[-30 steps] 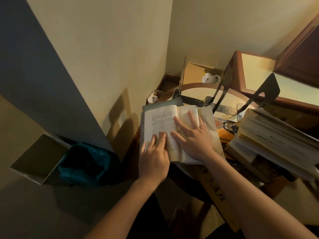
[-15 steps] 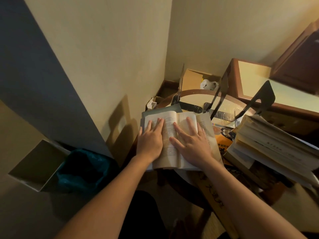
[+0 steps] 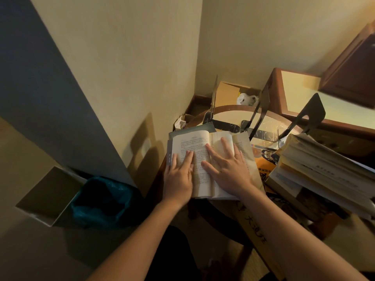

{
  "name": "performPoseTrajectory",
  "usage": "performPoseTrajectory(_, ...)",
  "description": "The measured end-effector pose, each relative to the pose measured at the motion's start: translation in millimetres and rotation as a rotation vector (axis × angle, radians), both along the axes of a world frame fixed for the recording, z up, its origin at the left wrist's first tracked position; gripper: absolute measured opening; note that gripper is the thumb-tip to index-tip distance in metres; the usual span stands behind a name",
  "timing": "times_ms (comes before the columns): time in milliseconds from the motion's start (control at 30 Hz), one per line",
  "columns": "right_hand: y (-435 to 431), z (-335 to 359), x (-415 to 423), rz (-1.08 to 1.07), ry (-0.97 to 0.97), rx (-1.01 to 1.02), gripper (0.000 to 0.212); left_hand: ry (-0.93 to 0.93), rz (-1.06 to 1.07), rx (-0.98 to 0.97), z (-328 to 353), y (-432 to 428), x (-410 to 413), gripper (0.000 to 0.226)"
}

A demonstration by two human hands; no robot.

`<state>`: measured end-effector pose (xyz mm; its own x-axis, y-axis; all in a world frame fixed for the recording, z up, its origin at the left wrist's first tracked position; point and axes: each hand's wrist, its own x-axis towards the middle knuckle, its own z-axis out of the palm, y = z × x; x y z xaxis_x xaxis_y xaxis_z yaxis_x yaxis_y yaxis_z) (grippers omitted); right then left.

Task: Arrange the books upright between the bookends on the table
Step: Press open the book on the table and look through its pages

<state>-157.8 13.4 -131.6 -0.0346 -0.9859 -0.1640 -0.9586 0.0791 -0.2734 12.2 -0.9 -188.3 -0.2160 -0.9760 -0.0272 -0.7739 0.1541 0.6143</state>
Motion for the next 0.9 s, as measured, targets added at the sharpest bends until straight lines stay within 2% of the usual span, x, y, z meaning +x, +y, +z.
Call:
performPoseTrajectory(200,-2.0,-2.6,-0.3,0.003,0.016,-0.003,0.065,-0.045,-0.024,0.030,3.9,-28.3,3.4,0.063)
performPoseTrajectory(367,-0.9,1.4,-0.8,0.009,0.002,0.009,0.065,0.217,0.138,0.235,11.1,-12.5,9.3,0.079)
performPoseTrajectory(500,-0.2,4.1,-0.4,0.009,-0.018,0.022,0.064,0.290,0.195,0.232,29.1,-10.3,23.0,0.082)
performPoseTrajectory(667,-0.9,0.6,-2.8,-0.024,-0.067,0.016,0.059,0.492,0.201,0.279,37.0,-7.7,40.0,0.099)
performPoseTrajectory(900,17.6,18.3,5.0,-0.101,-0.271,-0.004,0.076,0.487,0.104,0.191,59.2,-16.0,36.6,0.101)
